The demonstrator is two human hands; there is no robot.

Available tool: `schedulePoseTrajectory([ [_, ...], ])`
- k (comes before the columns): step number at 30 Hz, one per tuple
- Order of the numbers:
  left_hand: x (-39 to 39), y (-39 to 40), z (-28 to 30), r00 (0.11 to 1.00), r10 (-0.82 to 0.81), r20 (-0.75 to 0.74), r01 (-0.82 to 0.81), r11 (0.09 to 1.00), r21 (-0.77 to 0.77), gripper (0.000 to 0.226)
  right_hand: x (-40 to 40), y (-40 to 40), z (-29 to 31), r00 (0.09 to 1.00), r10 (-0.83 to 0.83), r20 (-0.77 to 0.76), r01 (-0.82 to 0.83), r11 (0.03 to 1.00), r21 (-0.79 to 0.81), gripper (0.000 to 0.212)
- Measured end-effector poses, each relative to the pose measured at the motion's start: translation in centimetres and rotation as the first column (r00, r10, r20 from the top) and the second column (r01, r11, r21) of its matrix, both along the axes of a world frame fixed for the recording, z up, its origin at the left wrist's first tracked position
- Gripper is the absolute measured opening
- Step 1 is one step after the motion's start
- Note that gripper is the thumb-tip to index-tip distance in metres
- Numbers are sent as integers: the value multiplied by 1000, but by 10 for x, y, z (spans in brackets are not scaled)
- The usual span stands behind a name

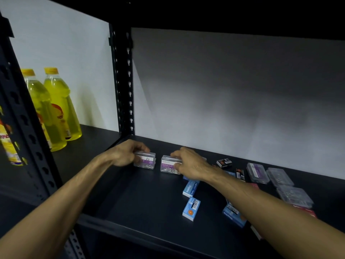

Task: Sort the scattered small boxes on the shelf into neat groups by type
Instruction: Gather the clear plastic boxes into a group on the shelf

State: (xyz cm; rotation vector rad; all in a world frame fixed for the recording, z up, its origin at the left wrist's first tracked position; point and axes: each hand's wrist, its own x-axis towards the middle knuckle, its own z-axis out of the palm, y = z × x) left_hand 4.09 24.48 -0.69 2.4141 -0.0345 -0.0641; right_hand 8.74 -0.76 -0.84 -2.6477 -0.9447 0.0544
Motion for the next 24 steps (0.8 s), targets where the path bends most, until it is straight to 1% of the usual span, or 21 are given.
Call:
schedulePoseTrajectory([
  [2, 0, -1, 1, 1000, 0, -8, 0, 1000, -11, 37, -2, -1, 0, 1000, 4, 1, -4, 1000, 4, 51],
  [4, -1, -3, 3, 1000, 1, -15, -2, 1000, -21, 44, -4, -4, 2, 1000, 4, -4, -4, 1000, 16, 55],
  [7, -1, -6, 8, 999, 33, 36, -33, 999, -7, 50, -6, -15, 11, 1000, -2, -20, 4, 997, 72, 56],
  [10, 5, -15, 17, 989, 71, 128, -70, 997, -16, 45, -3, -37, 23, 999, -40, -5, 40, 993, 108, 48],
  [13, 14, -34, 25, 979, 53, 195, -55, 998, 7, 35, 5, -69, 35, 994, -107, 23, 103, 987, 124, 40],
  [15, 22, -52, 29, 976, 35, 213, -39, 999, 15, 30, 11, -92, 41, 988, -155, 30, 150, 981, 127, 36],
  [17, 31, -74, 32, 978, 3, 206, -7, 1000, 20, 29, 15, -116, 43, 979, -205, 21, 199, 969, 143, 32],
  [20, 47, -104, 31, 986, -55, 157, 47, 997, 55, 31, 21, -149, 43, 959, -282, 37, 273, 949, 155, 28],
  [24, 67, -137, 23, 986, -160, 52, 147, 969, 197, 43, 27, -186, 40, 919, -392, 48, 386, 917, 104, 28],
])
